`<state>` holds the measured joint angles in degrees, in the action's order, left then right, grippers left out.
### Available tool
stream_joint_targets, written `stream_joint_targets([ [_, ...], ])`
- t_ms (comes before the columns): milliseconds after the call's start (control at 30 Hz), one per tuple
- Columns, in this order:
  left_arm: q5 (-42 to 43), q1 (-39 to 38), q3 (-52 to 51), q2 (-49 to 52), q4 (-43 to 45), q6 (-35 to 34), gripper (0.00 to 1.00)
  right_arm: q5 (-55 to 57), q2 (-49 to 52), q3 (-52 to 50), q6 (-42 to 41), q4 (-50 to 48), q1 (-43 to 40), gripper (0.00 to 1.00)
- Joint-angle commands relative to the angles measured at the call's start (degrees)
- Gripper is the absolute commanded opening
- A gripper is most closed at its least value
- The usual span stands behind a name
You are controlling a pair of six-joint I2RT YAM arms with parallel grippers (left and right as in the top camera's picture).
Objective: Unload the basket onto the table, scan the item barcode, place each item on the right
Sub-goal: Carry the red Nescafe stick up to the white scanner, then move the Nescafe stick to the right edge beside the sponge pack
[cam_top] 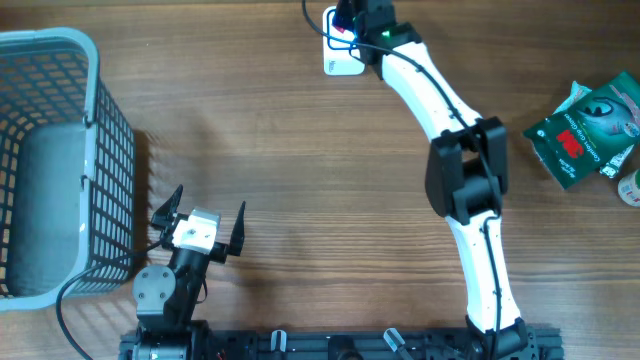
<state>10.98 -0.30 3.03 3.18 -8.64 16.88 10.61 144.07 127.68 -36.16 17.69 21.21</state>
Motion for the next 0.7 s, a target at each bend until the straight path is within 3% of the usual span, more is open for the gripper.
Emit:
stream_joint_targets([
  [0, -0.13, -0.20, -0.46, 0.00, 0.15, 0.50, 1.00, 1.40, 2.75, 2.78, -1.51, 0.11, 0.02, 0.05],
  [167, -0.13, -0.20, -0.46, 0.00, 0.15, 0.50, 1.00, -1.73, 0.26, 5.27, -1.60, 6.40, -0.59, 0.05],
  [433, -0.13, -0.20, -0.46, 0.00, 0.15, 0.50, 1.00, -0.81, -10.40, 7.10, -2.27, 38.95, -12.94, 0.05],
  [533, -0.13, -0.20, -0.46, 0.00, 0.15, 0.50, 1.00, -2.08, -9.70, 4.85, 2.75, 44.57, -20.28, 0.05],
  [667, -0.13, -0.20, -0.46, 0.00, 0.15, 0.50, 1.00, -2.60, -7.23, -1.79, 13.20, 43.76, -30.97, 0.05],
])
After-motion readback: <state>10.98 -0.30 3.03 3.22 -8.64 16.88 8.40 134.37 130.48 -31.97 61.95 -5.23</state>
